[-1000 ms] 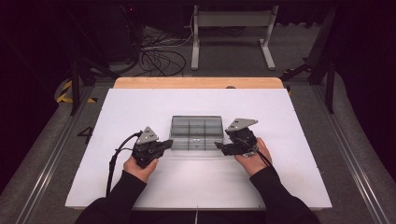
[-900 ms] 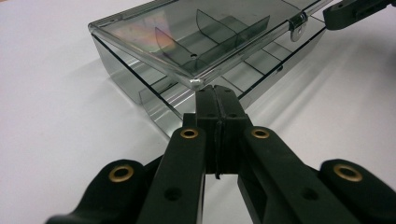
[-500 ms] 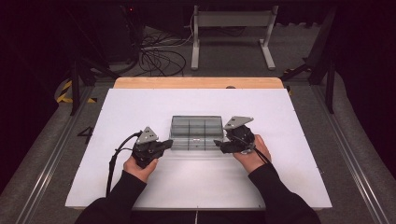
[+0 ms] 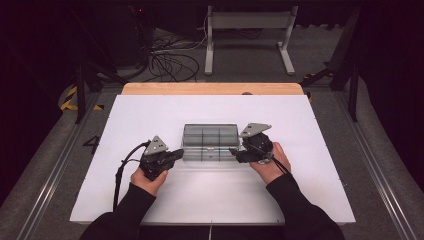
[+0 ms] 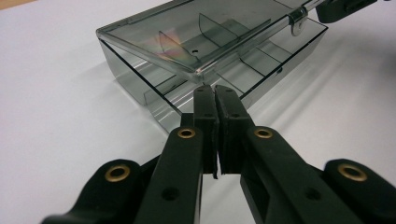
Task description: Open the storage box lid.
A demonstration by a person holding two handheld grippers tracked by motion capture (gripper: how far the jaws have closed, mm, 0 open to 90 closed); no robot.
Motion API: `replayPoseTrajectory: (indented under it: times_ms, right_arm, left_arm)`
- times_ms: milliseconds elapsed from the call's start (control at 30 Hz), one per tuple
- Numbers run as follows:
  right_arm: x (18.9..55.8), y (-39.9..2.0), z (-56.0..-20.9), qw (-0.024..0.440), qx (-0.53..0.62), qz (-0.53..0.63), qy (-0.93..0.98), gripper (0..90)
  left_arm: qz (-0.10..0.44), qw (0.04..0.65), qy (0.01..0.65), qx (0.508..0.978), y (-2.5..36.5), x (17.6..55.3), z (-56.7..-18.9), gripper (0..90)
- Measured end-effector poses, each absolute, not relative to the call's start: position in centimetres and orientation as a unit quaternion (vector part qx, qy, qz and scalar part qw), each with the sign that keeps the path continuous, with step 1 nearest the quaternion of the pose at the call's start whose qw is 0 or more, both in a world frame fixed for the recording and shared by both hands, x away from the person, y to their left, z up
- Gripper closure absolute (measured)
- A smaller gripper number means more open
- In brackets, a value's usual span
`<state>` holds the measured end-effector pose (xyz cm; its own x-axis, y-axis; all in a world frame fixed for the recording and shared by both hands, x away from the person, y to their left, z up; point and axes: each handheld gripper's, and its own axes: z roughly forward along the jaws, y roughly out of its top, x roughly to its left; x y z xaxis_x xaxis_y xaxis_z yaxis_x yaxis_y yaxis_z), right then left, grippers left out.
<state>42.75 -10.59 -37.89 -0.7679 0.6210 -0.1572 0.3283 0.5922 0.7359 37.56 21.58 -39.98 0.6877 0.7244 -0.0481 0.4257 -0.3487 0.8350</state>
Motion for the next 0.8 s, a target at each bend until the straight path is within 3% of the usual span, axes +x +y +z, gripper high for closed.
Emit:
replayPoseTrajectory:
  times_ms: [367, 800]
  right_arm:
    - [43.3, -10.6, -36.3, 0.208, 0.266, 0.370, 0.866, 35.5]
    - [43.7, -10.7, -35.9, 0.195, 0.262, 0.386, 0.863, 37.4]
  left_arm:
    - [0.182, 0.440, 0.347, 0.808, 22.3, 36.3, -39.4, 73.6]
    - [0.183, 0.447, 0.343, 0.806, 22.8, 35.5, -38.9, 67.4]
